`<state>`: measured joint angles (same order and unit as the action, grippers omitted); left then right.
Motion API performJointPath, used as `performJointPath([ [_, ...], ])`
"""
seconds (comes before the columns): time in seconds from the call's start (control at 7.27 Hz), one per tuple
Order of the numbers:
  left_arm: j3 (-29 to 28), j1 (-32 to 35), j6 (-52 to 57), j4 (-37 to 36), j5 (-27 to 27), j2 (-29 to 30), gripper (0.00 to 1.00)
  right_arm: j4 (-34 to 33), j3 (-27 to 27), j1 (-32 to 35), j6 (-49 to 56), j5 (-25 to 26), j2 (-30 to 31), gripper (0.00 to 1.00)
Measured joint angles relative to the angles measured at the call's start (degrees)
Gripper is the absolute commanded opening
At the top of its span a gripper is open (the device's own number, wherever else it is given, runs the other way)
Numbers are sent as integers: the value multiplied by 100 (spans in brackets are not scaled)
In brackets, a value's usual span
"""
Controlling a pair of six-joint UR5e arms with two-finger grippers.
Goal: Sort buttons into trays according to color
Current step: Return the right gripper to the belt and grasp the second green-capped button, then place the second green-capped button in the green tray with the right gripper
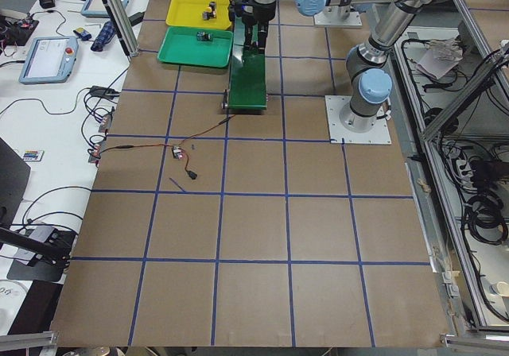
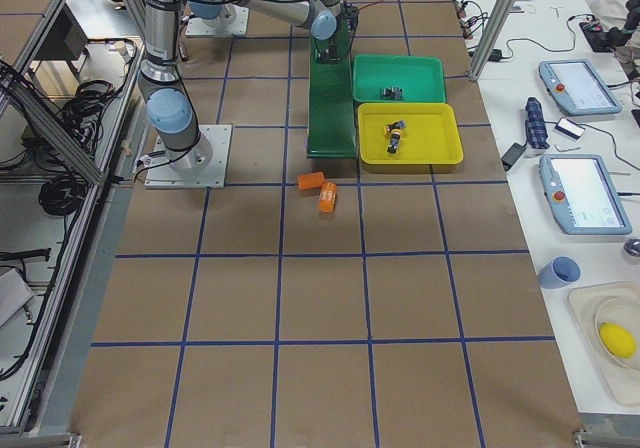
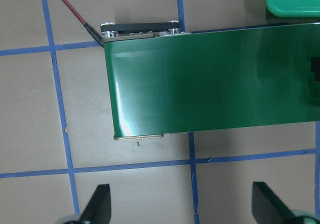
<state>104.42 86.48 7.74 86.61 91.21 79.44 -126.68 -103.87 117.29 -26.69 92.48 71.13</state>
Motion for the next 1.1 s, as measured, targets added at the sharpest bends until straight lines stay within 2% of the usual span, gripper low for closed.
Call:
performJointPath([
  [0.14,0,0,-5,-2,1,1,100,189,-12,3,-23,22,81,31],
  [0.28,1,0,3,-3,2,-1,100,256,-15,2,-35,37,75,38],
  [0.41,5,0,17,-4,2,-4,100,255,0,-15,-32,41,24,39],
  [0.55,7,0,6,-4,0,-5,100,240,31,-39,-16,38,-35,29],
  [0.69,6,0,-18,-4,-1,-2,100,228,49,-53,3,31,-65,12],
  [1.1,7,0,-20,-4,2,1,100,359,353,-124,71,36,-43,8],
])
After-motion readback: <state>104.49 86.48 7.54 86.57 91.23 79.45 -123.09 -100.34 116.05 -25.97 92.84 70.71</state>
